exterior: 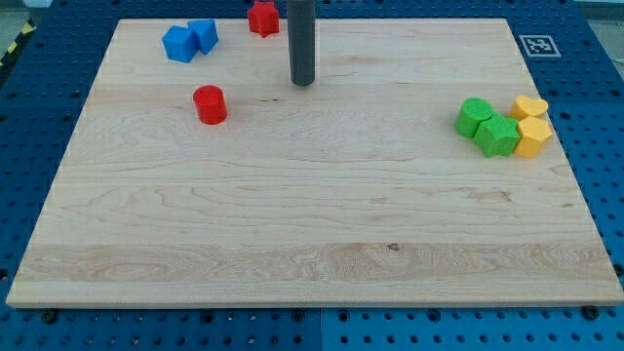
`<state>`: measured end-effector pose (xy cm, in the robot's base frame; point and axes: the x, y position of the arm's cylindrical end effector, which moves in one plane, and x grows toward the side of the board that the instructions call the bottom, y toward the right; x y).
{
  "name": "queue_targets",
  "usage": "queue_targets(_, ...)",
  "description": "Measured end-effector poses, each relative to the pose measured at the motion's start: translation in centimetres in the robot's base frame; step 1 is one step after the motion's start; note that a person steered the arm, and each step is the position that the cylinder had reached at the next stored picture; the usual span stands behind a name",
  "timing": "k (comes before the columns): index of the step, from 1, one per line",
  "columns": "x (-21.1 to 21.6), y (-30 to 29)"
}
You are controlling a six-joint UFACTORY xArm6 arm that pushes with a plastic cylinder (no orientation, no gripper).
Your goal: Place your arm below the red star
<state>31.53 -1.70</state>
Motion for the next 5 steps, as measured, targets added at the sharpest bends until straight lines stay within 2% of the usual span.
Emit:
queue_targets(2, -8.6, 6.8)
queue_targets(3, -10.9, 5.7)
queue_targets(5, -11.1, 0.4)
